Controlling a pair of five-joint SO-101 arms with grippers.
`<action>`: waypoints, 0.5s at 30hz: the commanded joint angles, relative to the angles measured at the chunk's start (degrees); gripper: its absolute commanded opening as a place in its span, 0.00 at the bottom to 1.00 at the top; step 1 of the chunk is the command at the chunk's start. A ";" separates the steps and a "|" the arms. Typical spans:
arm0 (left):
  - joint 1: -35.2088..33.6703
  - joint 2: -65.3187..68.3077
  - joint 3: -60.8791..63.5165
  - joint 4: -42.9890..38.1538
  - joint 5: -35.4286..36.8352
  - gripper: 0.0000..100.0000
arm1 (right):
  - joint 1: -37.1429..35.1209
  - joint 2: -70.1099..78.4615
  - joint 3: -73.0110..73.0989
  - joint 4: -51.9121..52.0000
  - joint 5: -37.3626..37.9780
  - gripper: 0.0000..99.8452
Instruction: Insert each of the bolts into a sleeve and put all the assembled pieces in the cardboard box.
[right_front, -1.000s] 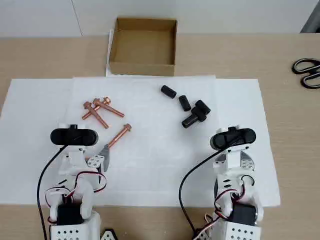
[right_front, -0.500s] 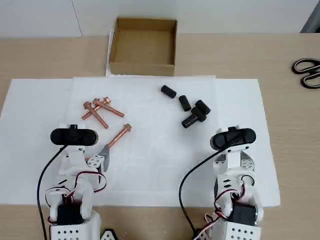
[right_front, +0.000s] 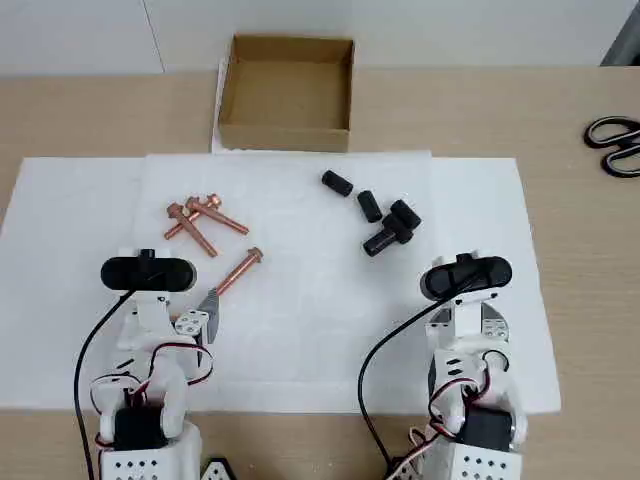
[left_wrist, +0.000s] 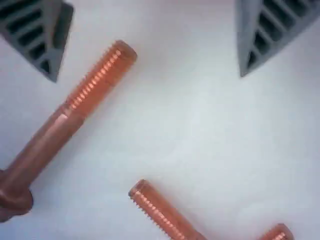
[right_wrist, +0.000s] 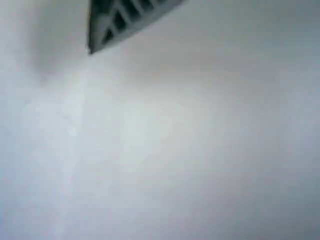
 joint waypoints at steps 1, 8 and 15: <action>0.00 -0.62 -1.89 -1.14 0.09 0.22 | 0.22 -0.66 0.18 -0.84 0.44 0.17; 0.00 -0.62 -1.89 -1.14 0.09 0.22 | 0.13 -0.66 0.18 -0.84 0.44 0.17; 0.00 -0.62 -1.80 -2.29 0.09 0.22 | 0.13 -0.66 0.18 -0.84 0.44 0.17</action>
